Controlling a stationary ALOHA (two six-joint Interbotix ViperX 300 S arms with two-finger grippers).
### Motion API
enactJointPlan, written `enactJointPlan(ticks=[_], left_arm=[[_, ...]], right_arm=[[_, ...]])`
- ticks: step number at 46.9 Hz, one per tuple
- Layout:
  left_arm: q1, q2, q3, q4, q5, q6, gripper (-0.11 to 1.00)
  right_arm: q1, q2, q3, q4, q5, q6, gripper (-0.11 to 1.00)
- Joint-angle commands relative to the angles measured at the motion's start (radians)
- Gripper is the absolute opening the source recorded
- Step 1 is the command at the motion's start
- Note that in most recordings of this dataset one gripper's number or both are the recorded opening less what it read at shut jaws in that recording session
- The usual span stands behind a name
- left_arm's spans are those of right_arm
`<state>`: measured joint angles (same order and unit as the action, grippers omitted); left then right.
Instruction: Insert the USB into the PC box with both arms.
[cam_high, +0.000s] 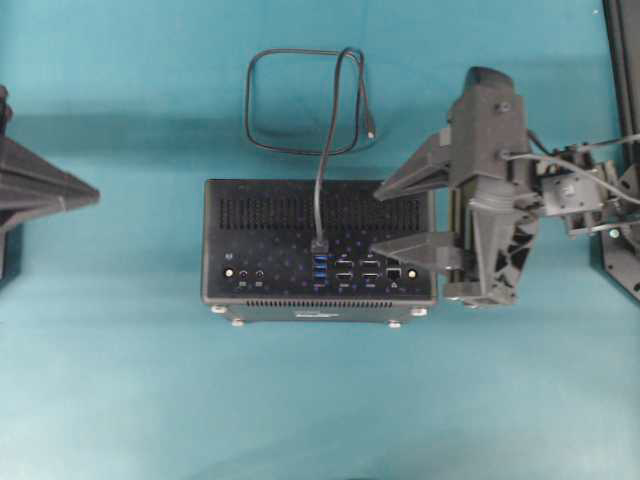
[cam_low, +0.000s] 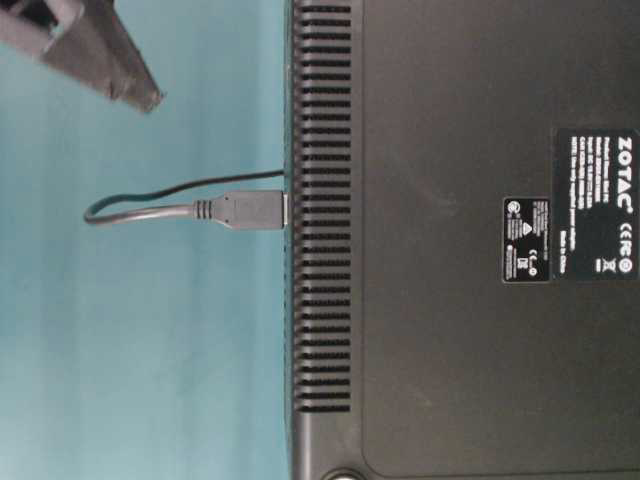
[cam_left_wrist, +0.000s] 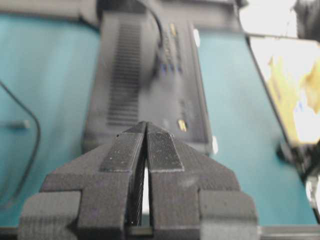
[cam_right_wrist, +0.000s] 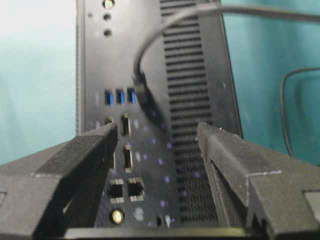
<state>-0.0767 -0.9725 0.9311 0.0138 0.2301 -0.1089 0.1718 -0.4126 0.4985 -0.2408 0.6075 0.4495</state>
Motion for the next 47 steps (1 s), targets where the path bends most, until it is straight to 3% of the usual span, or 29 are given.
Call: enactJointPlan(ticks=[1, 7, 11, 29, 47], left_arm=[[0.002, 0.018, -0.069, 0.005, 0.055, 0.029, 0.00], [0.002, 0.031, -0.086, 0.005, 0.100, 0.138, 0.00], [0.002, 0.032, -0.084, 0.005, 0.100, 0.176, 0.00], [0.002, 0.023, -0.080, 0.005, 0.098, 0.170, 0.00], [0.003, 0.018, -0.067, 0.003, 0.098, 0.114, 0.00]], right_arm=[[0.006, -0.029, -0.002, -0.005, -0.005, 0.006, 0.74], [0.005, -0.048, 0.014, -0.005, -0.005, 0.005, 0.74], [0.005, -0.057, 0.026, -0.005, -0.005, 0.005, 0.75], [0.005, -0.080, 0.048, -0.005, -0.005, 0.006, 0.75], [0.005, -0.123, 0.077, -0.005, -0.011, 0.008, 0.75]])
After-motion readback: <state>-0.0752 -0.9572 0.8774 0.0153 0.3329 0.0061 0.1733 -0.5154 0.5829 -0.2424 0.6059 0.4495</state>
